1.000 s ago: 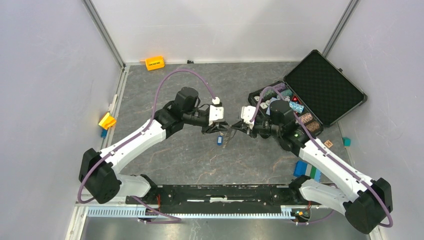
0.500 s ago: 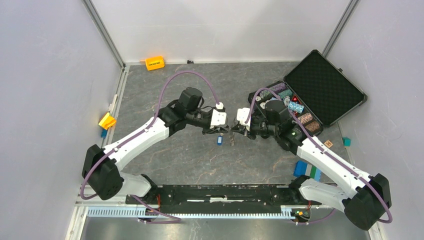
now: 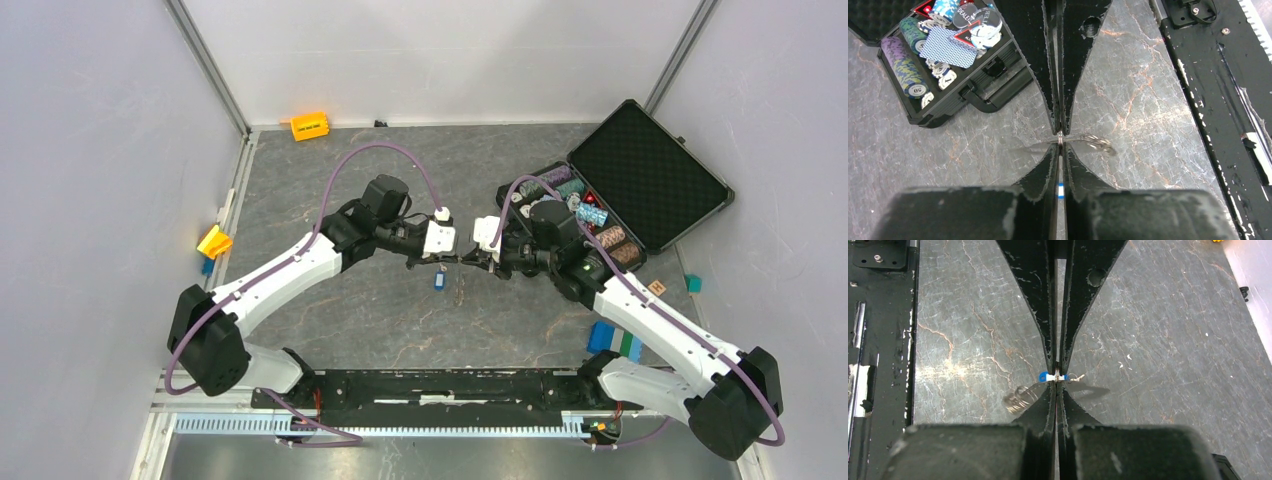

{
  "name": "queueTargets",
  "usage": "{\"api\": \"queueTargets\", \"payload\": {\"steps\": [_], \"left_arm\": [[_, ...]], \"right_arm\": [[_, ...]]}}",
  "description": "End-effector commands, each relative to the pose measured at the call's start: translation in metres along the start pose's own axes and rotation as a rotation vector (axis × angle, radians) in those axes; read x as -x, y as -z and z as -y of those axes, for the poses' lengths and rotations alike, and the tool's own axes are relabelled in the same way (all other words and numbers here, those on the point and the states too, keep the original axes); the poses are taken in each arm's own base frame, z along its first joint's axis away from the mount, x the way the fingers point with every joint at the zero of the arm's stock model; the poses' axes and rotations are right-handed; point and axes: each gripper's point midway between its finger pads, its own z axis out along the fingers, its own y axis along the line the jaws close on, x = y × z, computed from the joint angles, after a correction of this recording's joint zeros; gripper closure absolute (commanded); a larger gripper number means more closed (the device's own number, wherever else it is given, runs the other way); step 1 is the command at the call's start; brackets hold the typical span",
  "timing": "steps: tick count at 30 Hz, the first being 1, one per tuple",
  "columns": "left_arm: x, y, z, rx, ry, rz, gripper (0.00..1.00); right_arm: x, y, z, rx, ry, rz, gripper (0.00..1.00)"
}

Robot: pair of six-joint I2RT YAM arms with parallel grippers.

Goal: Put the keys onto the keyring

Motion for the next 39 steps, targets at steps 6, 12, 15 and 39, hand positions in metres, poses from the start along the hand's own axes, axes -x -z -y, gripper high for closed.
{"api": "queueTargets", "payload": {"steps": [6, 12, 15, 39], "left_arm": [[0.022, -0.003, -0.007, 0.026, -0.032, 0.089, 0.98], [0.037, 0.002, -0.001, 0.049, 0.043, 0.242, 0.98], [0.045, 0.007, 0.004, 0.051, 0.084, 0.317, 0.98], [0.058, 0.012, 0.01, 0.086, 0.231, 0.508, 0.98]], "right_arm": [[0.028, 0.005, 0.006, -0.022, 0.051, 0.099, 0.98], [0.032, 0.017, 0.007, -0.038, 0.026, 0.165, 0.69], [0.031, 0.025, 0.004, -0.035, 0.018, 0.199, 0.59], [0.039, 0.03, -0.009, 0.07, -0.004, 0.319, 0.74]]}}
